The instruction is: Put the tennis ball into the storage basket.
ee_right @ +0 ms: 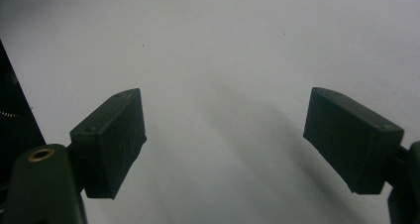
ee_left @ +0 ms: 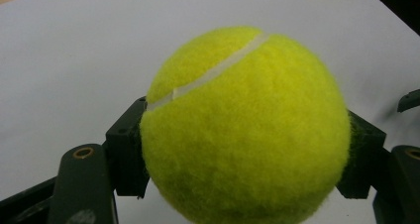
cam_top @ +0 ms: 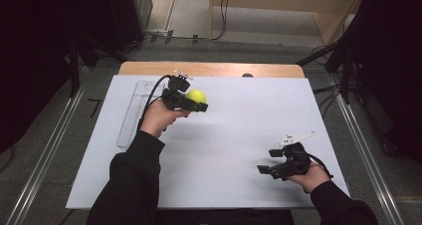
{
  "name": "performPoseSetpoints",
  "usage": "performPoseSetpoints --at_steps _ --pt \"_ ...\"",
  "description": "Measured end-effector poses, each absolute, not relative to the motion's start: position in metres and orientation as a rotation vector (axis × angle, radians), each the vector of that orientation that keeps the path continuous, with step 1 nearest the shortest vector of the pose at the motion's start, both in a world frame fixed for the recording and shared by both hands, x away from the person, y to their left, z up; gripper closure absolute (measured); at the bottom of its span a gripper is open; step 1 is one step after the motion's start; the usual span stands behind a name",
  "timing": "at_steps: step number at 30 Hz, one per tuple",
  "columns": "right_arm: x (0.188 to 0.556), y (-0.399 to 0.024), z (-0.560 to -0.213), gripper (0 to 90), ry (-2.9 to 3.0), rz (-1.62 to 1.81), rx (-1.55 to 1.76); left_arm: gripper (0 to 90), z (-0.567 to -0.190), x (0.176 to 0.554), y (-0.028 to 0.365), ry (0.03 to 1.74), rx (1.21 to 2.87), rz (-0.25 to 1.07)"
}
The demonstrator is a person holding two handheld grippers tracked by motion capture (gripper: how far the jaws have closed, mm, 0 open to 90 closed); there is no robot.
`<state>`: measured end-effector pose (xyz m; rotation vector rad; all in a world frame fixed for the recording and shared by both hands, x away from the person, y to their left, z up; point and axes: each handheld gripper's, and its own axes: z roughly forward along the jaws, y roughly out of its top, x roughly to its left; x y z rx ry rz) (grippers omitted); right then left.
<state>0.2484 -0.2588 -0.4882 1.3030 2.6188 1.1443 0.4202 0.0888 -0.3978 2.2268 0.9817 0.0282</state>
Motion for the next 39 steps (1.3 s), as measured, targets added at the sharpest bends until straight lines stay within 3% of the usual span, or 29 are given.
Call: performPoseSetpoints --at_steps 39 --pt "0.248 -0.259 -0.488 14.2 2.619 1.159 1.298 26.9 -0.385 0.427 0.121 1.055 2.18 0.087"
